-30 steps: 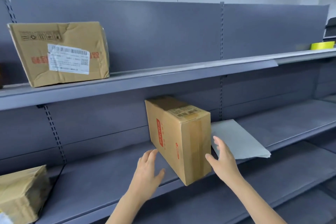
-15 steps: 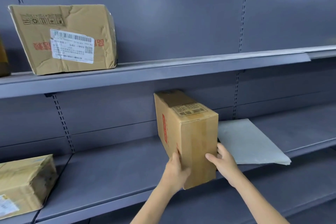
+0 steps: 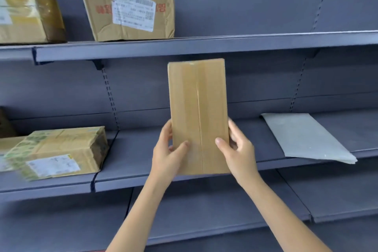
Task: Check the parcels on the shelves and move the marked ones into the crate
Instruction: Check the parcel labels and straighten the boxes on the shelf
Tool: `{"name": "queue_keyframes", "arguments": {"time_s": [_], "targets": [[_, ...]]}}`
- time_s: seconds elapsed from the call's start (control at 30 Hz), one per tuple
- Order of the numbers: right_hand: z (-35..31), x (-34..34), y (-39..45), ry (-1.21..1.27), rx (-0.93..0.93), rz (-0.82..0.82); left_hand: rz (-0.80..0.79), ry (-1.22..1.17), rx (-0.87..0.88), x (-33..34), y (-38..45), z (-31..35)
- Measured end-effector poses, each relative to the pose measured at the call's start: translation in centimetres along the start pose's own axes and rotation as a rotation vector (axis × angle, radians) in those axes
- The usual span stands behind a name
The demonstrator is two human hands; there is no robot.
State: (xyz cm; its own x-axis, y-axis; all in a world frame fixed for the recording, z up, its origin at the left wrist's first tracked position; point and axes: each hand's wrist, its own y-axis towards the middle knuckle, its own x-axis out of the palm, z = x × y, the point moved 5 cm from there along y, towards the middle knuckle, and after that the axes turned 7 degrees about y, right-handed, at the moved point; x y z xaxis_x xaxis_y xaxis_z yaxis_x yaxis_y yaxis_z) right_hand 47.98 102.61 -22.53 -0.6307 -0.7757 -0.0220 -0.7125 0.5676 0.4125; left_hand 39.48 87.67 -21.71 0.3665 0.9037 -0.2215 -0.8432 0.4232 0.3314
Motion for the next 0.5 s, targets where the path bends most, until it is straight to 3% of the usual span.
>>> {"name": "queue_keyframes", "arguments": {"time_s": [0.3,0.5], "targets": [[-4.3,2.7,-3.0,0.275,-0.060,-0.074,-0.059,-0.146,0.124,-3.8,-3.1,2.8],[-2.9,2.2,-6.2,0.499,-0.018,0.104,-0.062,0.052,0.239,-3.6,-5.9,3.9]]}}
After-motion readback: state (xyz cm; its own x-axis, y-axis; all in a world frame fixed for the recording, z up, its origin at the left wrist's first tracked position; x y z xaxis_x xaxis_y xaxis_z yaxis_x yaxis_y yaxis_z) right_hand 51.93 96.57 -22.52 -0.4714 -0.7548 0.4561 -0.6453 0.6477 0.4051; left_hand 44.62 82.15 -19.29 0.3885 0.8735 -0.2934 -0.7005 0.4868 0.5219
